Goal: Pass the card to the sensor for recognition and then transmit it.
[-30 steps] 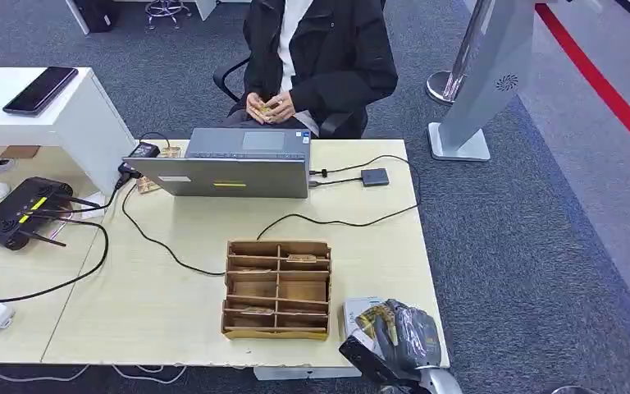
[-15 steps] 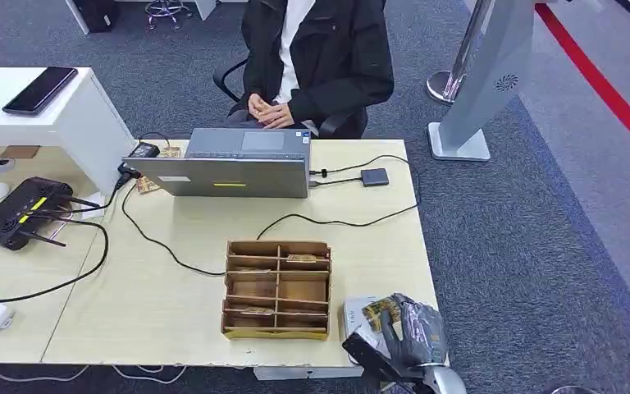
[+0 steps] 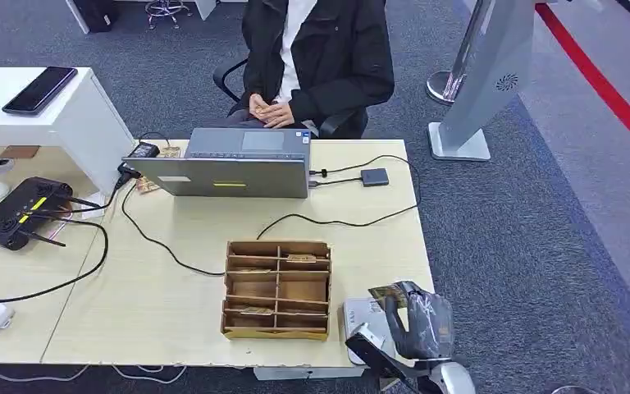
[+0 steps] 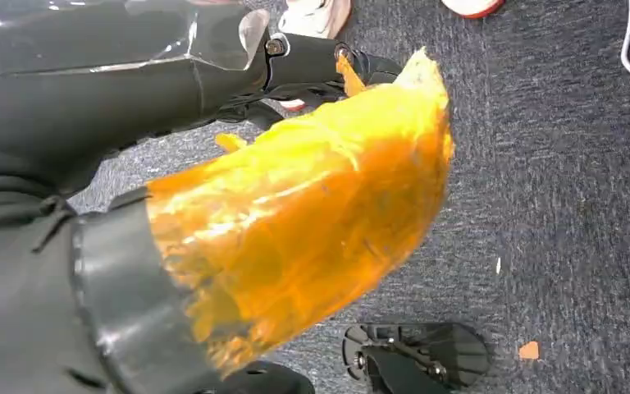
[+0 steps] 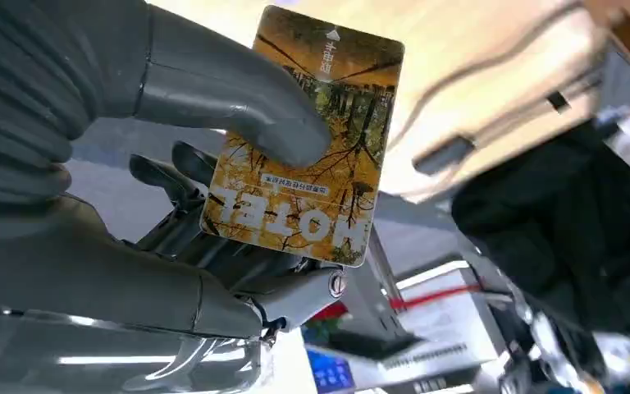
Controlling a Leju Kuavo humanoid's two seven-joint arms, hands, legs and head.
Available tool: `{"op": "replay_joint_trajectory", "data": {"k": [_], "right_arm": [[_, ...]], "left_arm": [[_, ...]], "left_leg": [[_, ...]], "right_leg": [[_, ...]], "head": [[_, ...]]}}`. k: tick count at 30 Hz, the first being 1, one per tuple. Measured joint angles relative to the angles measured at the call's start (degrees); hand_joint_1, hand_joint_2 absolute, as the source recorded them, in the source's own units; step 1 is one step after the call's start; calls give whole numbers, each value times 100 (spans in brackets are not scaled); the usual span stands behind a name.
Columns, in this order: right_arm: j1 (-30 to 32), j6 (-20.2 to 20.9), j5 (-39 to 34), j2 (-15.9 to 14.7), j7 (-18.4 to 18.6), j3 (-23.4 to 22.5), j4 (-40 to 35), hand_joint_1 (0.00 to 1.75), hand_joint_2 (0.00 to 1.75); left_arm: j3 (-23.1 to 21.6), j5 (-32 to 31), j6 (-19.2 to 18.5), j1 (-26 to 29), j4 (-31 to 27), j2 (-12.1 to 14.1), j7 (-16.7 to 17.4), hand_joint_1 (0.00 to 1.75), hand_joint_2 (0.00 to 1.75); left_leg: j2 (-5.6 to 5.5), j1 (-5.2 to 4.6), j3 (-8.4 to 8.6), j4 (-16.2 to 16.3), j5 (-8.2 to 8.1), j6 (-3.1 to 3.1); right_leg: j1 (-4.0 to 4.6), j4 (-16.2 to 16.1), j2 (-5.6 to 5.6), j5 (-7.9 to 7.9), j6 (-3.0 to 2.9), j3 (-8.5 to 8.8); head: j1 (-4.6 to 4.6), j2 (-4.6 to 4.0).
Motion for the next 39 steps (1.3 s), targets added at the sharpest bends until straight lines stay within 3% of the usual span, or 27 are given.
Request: {"op": "replay_joint_trajectory", "data": {"k": [16,39], "right_arm": [[-80,-81,393,122,-415,-70,-852,175,175],[-742,46,618,238,-686,107,-1176,175,175]], "left_arm": [[-107,13,-26,-70,0,-17,-4,0,0],[-264,-81,-83,-140,0,-24,72,0,0]], "left_leg": [[0,0,-2,0,0,0],[-1,0,-3,0,1,0]], "right_leg": [[0,0,0,0,0,0],[0,1,-1,1,0,1]], "head": [[0,0],[2,0]]}}
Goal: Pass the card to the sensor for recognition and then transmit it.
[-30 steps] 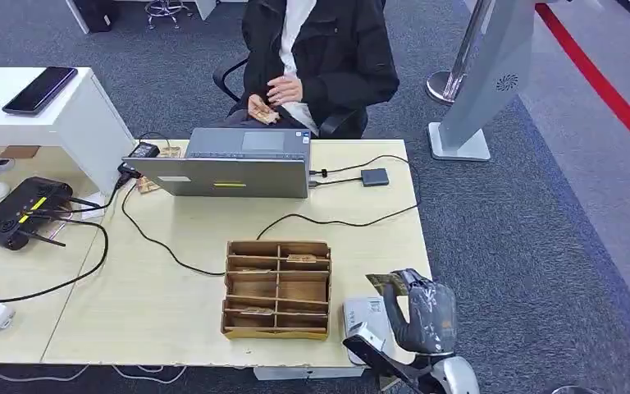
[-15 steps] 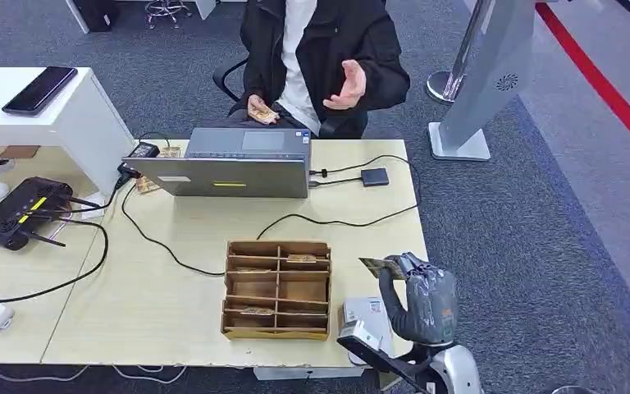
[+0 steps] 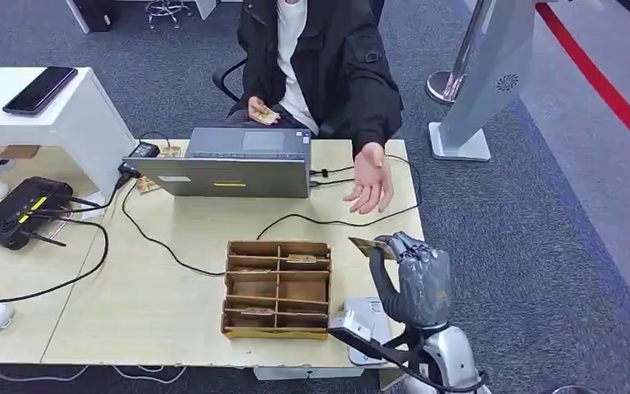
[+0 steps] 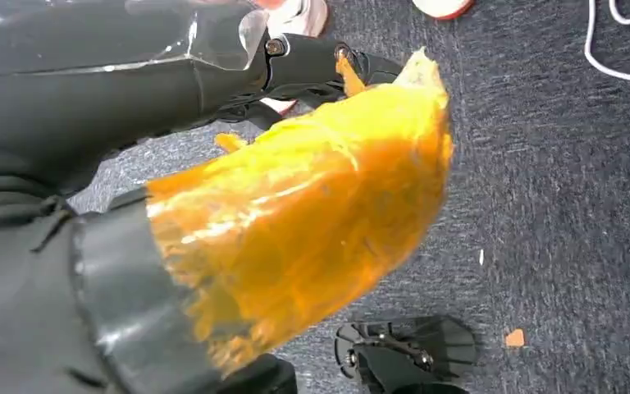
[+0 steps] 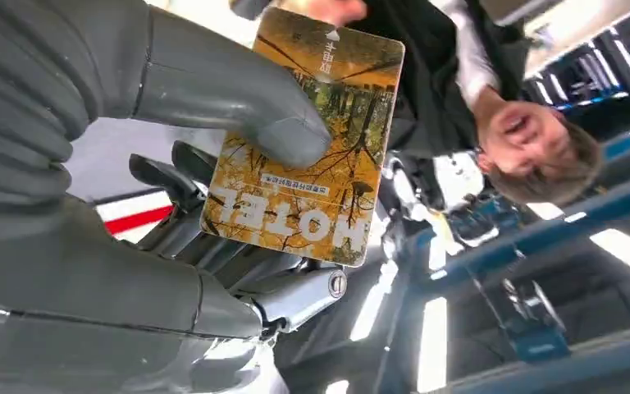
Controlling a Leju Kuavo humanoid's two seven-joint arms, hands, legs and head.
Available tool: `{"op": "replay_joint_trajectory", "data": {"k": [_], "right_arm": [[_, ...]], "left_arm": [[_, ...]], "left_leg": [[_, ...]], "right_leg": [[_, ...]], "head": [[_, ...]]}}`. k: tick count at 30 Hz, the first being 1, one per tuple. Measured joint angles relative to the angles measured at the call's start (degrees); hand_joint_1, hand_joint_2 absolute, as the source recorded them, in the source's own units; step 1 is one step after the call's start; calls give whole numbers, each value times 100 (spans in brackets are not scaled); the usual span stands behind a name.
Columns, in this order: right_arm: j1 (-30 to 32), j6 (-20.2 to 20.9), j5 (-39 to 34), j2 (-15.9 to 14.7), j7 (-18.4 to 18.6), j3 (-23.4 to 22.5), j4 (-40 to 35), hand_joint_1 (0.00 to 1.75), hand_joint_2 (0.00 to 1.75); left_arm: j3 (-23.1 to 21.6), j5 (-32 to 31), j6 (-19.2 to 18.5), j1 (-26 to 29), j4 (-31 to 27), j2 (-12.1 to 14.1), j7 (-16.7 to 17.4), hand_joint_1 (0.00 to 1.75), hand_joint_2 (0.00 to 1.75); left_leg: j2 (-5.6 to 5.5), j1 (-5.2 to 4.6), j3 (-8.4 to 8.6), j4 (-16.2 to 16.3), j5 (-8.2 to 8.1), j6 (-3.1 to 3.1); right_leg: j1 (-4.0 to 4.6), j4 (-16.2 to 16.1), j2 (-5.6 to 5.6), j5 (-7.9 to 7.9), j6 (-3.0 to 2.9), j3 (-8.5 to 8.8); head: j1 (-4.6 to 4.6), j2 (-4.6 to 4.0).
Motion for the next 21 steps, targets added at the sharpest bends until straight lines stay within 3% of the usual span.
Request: {"op": "replay_joint_trajectory", "data": {"k": [9,21], "right_arm": [[-673,398,160,94,70,287,44,175,175],[-1675,1039,372,297,593,599,813,175,175]], "left_arm": [[-158,-114,-64,-82,0,-2,120,0,0],[-448,-313,-199,-251,0,-33,345,0,0]], "left_leg": [[2,0,2,0,2,-1],[0,0,1,1,4,1]], "right_leg": [[0,2,5,3,0,0],[0,3,2,3,1,0]], "head": [[-2,0],[0,0]]}}
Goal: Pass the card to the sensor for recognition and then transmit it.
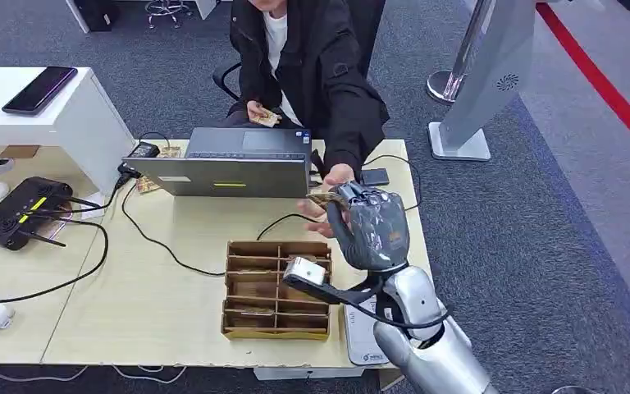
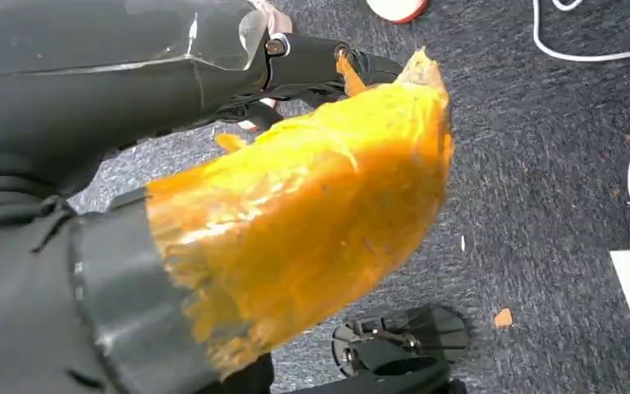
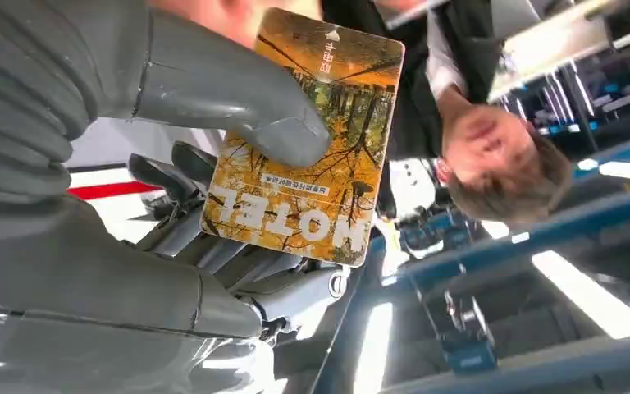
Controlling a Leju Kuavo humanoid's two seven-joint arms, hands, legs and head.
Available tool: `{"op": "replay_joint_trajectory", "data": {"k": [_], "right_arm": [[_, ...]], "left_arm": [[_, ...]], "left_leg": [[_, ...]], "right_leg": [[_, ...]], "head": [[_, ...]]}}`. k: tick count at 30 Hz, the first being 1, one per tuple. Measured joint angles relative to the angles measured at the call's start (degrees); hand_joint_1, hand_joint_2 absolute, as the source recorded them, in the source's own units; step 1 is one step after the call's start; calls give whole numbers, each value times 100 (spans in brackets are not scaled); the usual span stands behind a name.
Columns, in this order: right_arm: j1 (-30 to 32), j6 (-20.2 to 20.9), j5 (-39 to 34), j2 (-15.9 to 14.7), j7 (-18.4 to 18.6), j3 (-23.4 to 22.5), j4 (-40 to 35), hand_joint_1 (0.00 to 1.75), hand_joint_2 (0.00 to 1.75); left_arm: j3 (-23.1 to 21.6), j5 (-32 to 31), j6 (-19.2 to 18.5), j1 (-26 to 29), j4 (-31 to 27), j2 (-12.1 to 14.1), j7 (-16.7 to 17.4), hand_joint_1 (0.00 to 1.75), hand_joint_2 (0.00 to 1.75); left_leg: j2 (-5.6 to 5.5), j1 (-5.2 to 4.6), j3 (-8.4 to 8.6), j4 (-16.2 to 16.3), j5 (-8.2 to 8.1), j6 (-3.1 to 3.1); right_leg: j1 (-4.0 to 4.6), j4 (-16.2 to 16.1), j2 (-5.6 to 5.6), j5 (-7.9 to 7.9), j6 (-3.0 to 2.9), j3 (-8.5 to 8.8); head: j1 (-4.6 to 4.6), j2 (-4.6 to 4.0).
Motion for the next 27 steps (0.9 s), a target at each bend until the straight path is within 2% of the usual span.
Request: {"op": "replay_joint_trajectory", "data": {"k": [6,7,8,9,10,23,24,27], "right_arm": [[-237,225,4,33,216,48,445,175,175],[-256,258,7,35,247,52,500,169,175],[-275,292,11,44,275,52,561,145,175],[-286,304,18,46,299,55,610,28,175],[-290,310,26,46,312,55,648,0,175],[-320,422,149,61,461,96,793,0,175],[-320,422,149,61,461,101,795,0,0],[-320,428,155,61,461,107,795,0,0]], "left_arm": [[-114,-35,-33,-38,0,-4,20,0,0],[-118,-35,-37,-41,0,-4,22,0,0],[-129,-33,-39,-42,0,-4,35,0,0],[-144,-33,-41,-45,0,-7,50,0,0],[-162,-33,-41,-48,0,-7,55,0,0],[-214,-15,-59,-53,0,-28,57,0,0],[-212,-7,-59,-53,0,-28,57,0,0],[-214,2,-61,-54,0,-31,57,0,0]], "left_leg": [[-1,0,0,0,0,0],[-2,0,-1,0,0,0],[-1,0,-1,0,0,0],[0,0,-1,0,0,0],[-1,0,-1,0,0,0],[-1,0,-1,0,0,0],[-1,0,-1,0,0,0],[-1,0,-1,0,0,0]], "right_leg": [[0,0,-2,-1,0,0],[0,0,-2,-1,0,0],[0,0,-1,0,0,0],[0,0,0,0,0,-1],[0,0,0,-1,0,-1],[0,0,-1,-1,0,-1],[0,0,-1,-1,0,-1],[0,0,-1,-1,0,-1]], "head": [[-2,0],[-2,0],[-2,0],[-2,0],[0,0],[-2,0],[-2,0],[-2,0]]}}
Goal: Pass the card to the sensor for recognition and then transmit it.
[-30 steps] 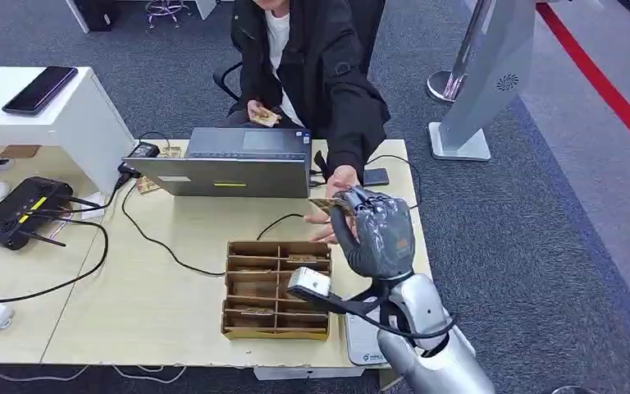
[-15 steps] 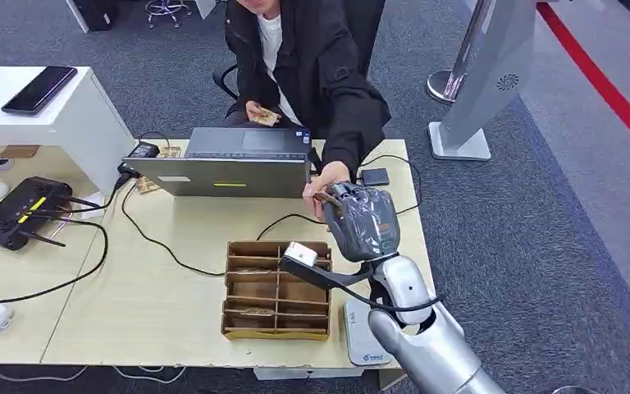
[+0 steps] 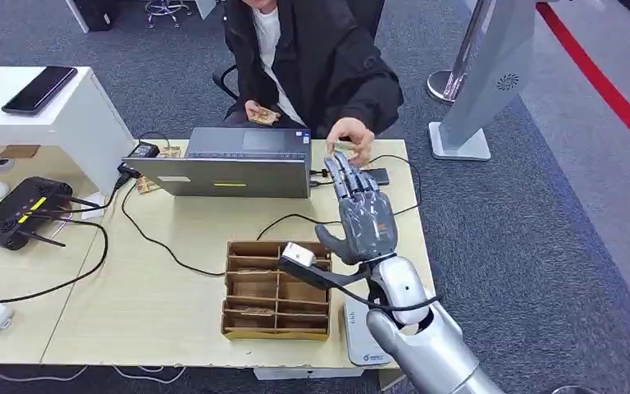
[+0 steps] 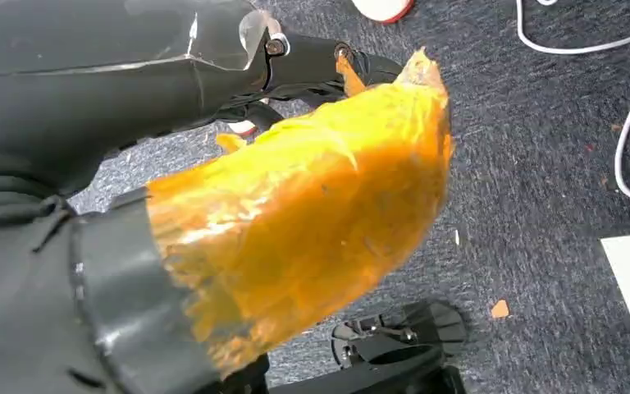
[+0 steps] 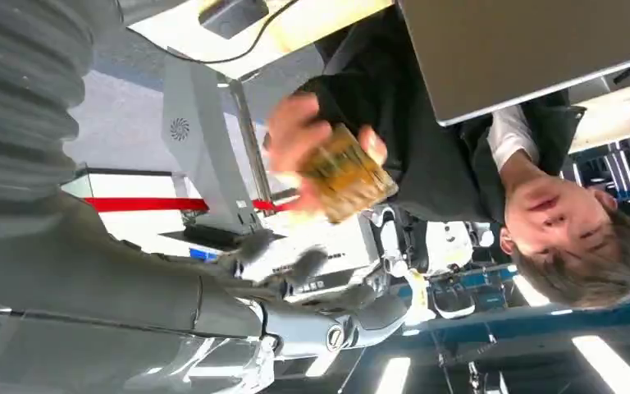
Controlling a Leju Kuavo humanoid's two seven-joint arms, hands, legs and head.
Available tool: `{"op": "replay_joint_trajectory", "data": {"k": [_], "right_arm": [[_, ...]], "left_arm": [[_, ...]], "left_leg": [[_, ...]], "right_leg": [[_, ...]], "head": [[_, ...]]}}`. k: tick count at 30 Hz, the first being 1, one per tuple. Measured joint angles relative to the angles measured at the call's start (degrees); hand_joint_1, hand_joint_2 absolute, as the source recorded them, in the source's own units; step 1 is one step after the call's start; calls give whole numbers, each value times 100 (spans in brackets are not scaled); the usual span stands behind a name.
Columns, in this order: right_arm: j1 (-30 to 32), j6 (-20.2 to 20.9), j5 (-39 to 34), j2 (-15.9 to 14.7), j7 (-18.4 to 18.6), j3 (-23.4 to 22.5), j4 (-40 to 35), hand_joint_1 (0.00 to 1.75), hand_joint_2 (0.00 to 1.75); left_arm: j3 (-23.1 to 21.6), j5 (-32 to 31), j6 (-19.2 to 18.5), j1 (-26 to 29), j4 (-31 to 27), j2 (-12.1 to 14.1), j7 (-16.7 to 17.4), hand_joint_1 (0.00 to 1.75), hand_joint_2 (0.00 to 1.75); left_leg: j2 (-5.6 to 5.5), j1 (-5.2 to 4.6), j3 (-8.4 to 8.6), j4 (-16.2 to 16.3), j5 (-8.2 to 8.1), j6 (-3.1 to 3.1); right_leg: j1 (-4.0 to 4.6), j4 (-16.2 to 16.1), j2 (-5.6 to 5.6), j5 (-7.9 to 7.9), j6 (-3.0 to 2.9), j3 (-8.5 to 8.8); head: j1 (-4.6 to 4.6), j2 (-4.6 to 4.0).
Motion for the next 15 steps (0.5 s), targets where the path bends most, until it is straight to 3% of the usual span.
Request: {"op": "replay_joint_trajectory", "data": {"k": [6,15], "right_arm": [[18,-26,-31,0,-7,22,-31,0,0],[246,-199,-549,0,-411,41,-349,0,0]], "left_arm": [[2,35,9,1,0,-2,-2,0,0],[2,172,48,21,0,-2,-103,0,0]], "left_leg": [[0,0,0,0,0,0],[0,0,0,0,0,0]], "right_leg": [[0,0,0,0,0,-1],[0,0,0,0,0,-1]], "head": [[0,0],[0,0]]}}
